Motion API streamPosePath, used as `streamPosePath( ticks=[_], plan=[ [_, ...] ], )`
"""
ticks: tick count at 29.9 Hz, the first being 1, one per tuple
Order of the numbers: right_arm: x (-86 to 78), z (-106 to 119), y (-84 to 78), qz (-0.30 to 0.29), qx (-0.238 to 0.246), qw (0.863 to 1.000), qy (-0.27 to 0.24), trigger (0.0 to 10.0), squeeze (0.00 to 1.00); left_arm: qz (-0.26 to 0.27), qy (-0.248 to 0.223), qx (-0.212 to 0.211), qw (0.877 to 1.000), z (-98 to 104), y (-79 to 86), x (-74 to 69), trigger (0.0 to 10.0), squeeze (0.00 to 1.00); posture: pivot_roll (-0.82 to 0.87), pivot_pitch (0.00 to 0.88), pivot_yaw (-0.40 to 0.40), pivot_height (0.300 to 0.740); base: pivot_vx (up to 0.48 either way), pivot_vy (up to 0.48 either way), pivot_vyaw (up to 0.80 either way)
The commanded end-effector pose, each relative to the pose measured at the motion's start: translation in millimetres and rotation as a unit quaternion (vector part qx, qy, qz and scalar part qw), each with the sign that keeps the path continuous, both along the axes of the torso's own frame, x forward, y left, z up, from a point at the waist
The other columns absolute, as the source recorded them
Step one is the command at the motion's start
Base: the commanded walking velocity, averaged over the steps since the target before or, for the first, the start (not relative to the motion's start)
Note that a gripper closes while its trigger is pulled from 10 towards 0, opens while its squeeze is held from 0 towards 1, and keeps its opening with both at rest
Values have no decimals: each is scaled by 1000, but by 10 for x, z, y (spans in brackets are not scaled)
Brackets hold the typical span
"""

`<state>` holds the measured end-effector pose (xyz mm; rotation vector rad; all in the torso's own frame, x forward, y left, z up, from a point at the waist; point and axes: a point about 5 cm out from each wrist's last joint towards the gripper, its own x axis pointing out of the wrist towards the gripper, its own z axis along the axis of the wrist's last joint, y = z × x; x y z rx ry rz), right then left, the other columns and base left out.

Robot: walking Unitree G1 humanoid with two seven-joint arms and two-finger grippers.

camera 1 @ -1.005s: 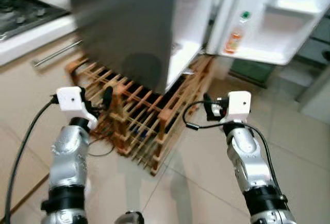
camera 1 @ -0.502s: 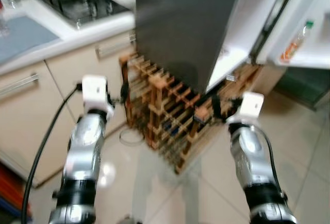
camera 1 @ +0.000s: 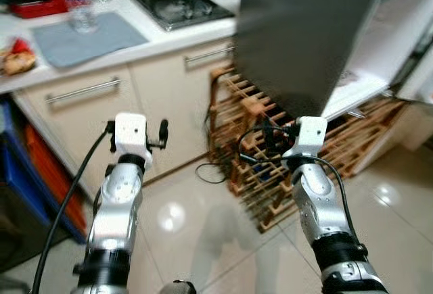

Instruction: Restocking fridge

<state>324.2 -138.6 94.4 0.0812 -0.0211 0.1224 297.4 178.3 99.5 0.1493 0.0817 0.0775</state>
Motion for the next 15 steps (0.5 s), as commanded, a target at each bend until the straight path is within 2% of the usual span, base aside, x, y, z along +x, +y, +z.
streamPosePath(
  ticks=[1, 5, 7, 11, 15],
  plan=[
    [12, 30, 46, 11, -8, 1000, -12, 10000, 118, 14, -14, 8, 1000, 57, 35, 36, 10000, 0, -87, 0, -29, 740, 0, 0, 644],
    [27, 28, 66, 20, -7, 1000, -10, 10000, 122, 3, -55, 7, 998, 276, -10, 190, 10000, 0, -91, 0, -38, 740, 0, 0, 639],
    [50, 32, 25, 17, 2, 1000, -5, 10000, 122, -8, -68, 14, 998, 356, -40, 237, 10000, 0, -91, 0, -37, 740, 0, 0, 638],
    [53, 18, -45, 10, -1, 1000, -2, 10000, 125, -12, -68, 16, 998, 370, -62, 233, 10000, 0, -90, 0, -37, 740, 0, 0, 633],
    [44, -6, -49, 6, 0, 1000, 2, 10000, 137, -9, -64, 14, 998, 359, -72, 228, 10000, 0, -85, 0, -39, 740, 0, 0, 628]
  ],
)
